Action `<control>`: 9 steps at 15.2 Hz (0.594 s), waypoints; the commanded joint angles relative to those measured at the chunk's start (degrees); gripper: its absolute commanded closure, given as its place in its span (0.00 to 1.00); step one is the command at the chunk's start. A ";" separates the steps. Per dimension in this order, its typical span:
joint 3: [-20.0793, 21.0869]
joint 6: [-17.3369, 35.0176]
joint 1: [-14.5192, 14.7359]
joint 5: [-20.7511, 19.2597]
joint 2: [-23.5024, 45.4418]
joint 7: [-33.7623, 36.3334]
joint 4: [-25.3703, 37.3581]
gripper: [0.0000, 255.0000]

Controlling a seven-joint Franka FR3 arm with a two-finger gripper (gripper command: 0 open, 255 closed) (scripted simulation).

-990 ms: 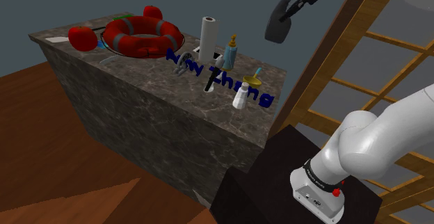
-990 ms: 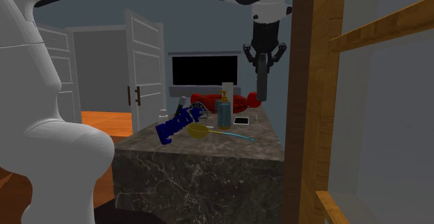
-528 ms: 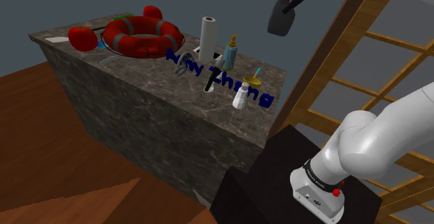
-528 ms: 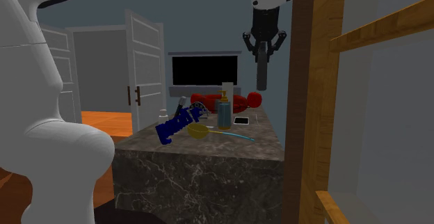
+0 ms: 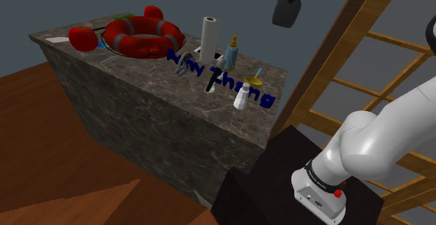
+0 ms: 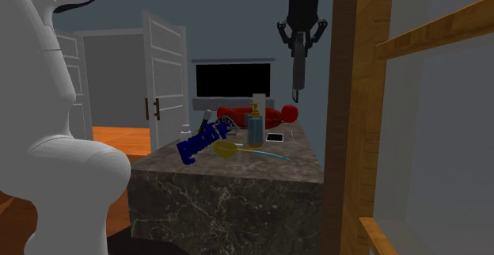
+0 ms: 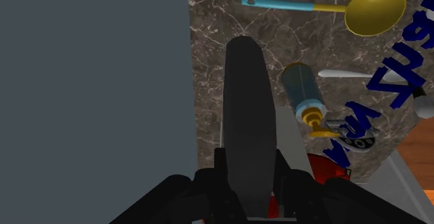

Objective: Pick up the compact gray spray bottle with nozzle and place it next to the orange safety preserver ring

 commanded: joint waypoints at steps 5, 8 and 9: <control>-1.67 -5.39 0.31 2.15 3.16 0.37 7.56 1.00; -2.89 -8.34 0.26 3.78 5.22 0.31 11.77 1.00; -3.35 -9.39 0.19 4.44 6.00 0.25 13.26 1.00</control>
